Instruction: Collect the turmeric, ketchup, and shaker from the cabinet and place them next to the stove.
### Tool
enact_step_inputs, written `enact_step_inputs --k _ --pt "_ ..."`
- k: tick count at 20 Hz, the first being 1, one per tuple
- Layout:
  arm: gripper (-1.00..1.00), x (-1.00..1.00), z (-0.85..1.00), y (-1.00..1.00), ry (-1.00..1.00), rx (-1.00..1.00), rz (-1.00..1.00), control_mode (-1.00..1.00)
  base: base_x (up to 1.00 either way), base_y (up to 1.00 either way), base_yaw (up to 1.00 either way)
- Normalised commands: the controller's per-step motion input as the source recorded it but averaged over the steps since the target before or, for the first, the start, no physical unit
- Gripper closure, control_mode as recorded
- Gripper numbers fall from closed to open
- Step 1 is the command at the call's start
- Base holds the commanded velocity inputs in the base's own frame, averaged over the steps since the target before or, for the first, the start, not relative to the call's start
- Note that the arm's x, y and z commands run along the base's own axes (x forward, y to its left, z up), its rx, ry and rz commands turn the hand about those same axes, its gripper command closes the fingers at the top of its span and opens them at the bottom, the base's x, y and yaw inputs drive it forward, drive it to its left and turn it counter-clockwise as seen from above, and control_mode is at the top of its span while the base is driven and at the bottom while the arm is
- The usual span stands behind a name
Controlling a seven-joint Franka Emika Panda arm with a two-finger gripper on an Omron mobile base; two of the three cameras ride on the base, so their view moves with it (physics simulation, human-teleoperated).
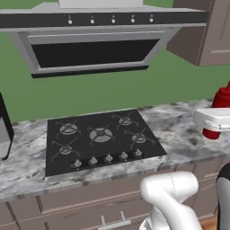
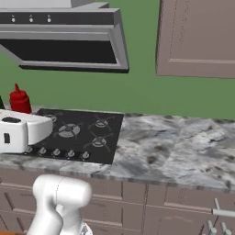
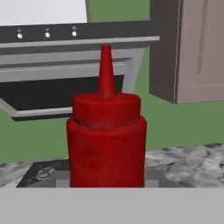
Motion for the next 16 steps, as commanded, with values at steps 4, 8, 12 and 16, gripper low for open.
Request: enact_step_inputs --k 4,8,12,16 --pt "1.00 0.91 -0.56 -0.67 0.20 0.01 0.26 -1.00 0.00 0.00 0.00" --pt "1.00 1.00 -0.56 -0.58 0.17 0.01 0.29 -1.00 0.00 0.00 0.00" --pt "1.00 0.89 -0.65 -0.27 0.06 0.00 0.36 -1.00 0.00 0.00 0.00" --pt "1.00 0.54 -0.73 0.01 -0.08 -0.05 0.20 -1.00 0.00 0.00 0.00"
